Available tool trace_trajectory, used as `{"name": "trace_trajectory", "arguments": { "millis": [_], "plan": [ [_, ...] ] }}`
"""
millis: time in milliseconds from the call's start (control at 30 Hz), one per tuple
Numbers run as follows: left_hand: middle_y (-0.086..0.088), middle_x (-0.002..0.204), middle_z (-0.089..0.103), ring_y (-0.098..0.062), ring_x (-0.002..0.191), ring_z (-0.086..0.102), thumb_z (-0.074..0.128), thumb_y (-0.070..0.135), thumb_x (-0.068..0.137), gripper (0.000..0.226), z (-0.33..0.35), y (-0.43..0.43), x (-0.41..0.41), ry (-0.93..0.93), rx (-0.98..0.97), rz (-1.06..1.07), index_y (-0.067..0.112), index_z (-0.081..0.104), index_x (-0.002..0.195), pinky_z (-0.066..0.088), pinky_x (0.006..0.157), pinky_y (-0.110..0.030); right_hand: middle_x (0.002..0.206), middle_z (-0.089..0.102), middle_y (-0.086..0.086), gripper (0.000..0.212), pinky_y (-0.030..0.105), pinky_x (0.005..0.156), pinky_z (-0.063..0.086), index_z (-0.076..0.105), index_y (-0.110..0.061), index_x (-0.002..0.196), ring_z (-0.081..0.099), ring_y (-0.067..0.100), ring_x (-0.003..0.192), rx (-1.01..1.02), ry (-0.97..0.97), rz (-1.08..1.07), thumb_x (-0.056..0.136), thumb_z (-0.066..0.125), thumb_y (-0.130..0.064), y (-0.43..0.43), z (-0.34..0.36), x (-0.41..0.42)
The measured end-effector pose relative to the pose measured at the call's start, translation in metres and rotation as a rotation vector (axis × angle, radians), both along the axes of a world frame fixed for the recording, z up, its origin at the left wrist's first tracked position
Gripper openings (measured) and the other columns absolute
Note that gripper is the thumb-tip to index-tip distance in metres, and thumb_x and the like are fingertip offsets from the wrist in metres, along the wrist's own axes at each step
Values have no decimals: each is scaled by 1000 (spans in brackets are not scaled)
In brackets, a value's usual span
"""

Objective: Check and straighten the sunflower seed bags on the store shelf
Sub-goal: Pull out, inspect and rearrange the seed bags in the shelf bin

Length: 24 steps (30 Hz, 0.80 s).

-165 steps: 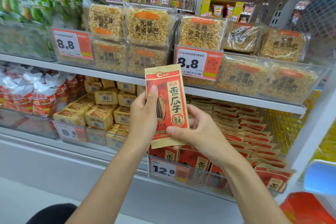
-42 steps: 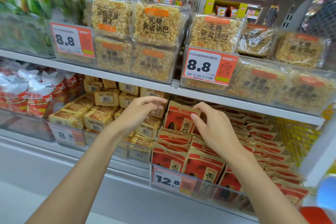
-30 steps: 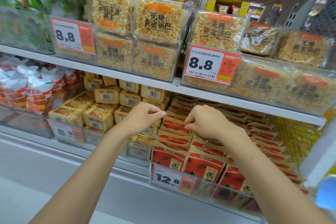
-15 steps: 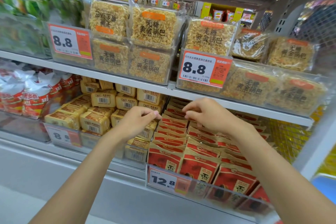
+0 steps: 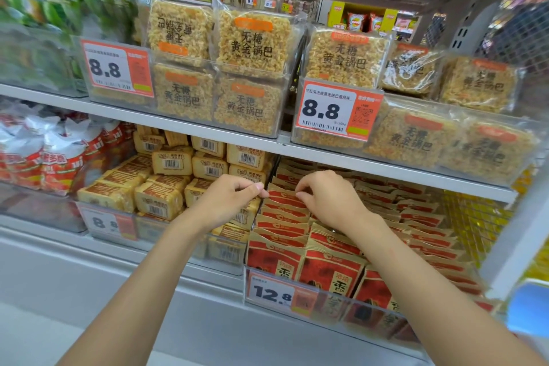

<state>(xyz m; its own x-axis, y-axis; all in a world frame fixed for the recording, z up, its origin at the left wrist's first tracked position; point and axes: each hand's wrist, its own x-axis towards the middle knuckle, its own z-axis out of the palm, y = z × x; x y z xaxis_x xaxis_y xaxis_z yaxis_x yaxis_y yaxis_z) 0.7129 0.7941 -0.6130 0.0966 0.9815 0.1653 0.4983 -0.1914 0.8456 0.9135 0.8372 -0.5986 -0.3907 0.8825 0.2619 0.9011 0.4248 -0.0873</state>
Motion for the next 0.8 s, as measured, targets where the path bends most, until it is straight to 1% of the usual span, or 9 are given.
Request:
{"name": "trace_trajectory", "arguments": {
  "millis": [33, 67, 133, 233, 367, 433, 533, 667, 800],
  "plan": [
    [2, 55, 39, 6, 37, 42, 48, 28, 103, 31, -1, 1, -1, 4, -7, 1, 13, 75, 101, 47, 84, -31, 108, 71, -4, 19, 34, 82, 51, 72, -23, 105, 64, 18, 102, 16, 27, 10, 97, 55, -26, -3, -1, 0],
    [5, 68, 34, 3, 42, 24, 49, 29, 102, 31, -2, 3, -2, 6, -17, 9, 13, 75, 101, 48, 91, -39, 107, 70, -4, 19, 34, 82, 51, 72, -22, 105, 63, 17, 101, 38, 58, 20, 98, 55, -25, -6, -1, 1],
    [8, 78, 32, 4, 42, 23, 49, 30, 102, 32, -4, 6, -3, -2, -35, 18, 12, 76, 100, 46, 96, -48, 106, 68, -6, 18, 33, 81, 51, 70, -21, 106, 62, 15, 98, 119, 123, 48, 98, 54, -25, -16, 2, 2],
    [-6, 67, 37, -2, 39, 30, 50, 32, 102, 33, -9, 10, -6, 6, -48, -24, 16, 77, 92, 47, 83, -35, 95, 61, -12, 15, 31, 72, 49, 64, -21, 106, 60, 12, 85, 222, 188, 93, 100, 51, -26, -31, 10, 5],
    [13, 51, 49, 1, 38, 42, 51, 32, 102, 33, -15, 15, -8, 16, -66, -40, 16, 78, 90, 43, 66, -28, 80, 64, -10, 12, 34, 65, 50, 63, -21, 105, 64, 17, 75, 288, 168, 116, 100, 53, -26, -36, 15, 11],
    [13, 50, 48, 2, 38, 43, 51, 30, 102, 33, -14, 14, -8, -2, -66, -30, 15, 78, 91, 41, 61, -23, 79, 68, -5, 9, 36, 60, 52, 66, -16, 102, 64, 18, 68, 380, 253, 146, 97, 59, -21, -36, 15, 15],
    [10, 53, 49, 5, 38, 46, 49, 28, 103, 33, -14, 12, -7, -6, -68, -37, 13, 76, 93, 36, 52, -12, 79, 70, -2, 9, 28, 55, 50, 67, -12, 102, 58, 10, 59, 507, 318, 166, 94, 63, -14, -42, 18, 21],
    [-3, 68, 50, 3, 40, 44, 49, 31, 102, 32, -17, 13, -10, -2, -72, -41, 16, 77, 97, 35, 48, -11, 89, 73, 4, 14, 18, 70, 51, 70, -4, 104, 65, 9, 72, 697, 435, 201, 91, 65, -7, -51, 33, 31],
    [-6, 69, 49, 5, 39, 47, 47, 30, 103, 34, -13, 9, -9, -7, -85, -52, 13, 76, 97, 35, 52, -15, 90, 70, 5, 13, 10, 71, 47, 70, 1, 102, 60, 7, 73, 863, 534, 195, 93, 62, -5, -63, 52, 45]
  ]
}}
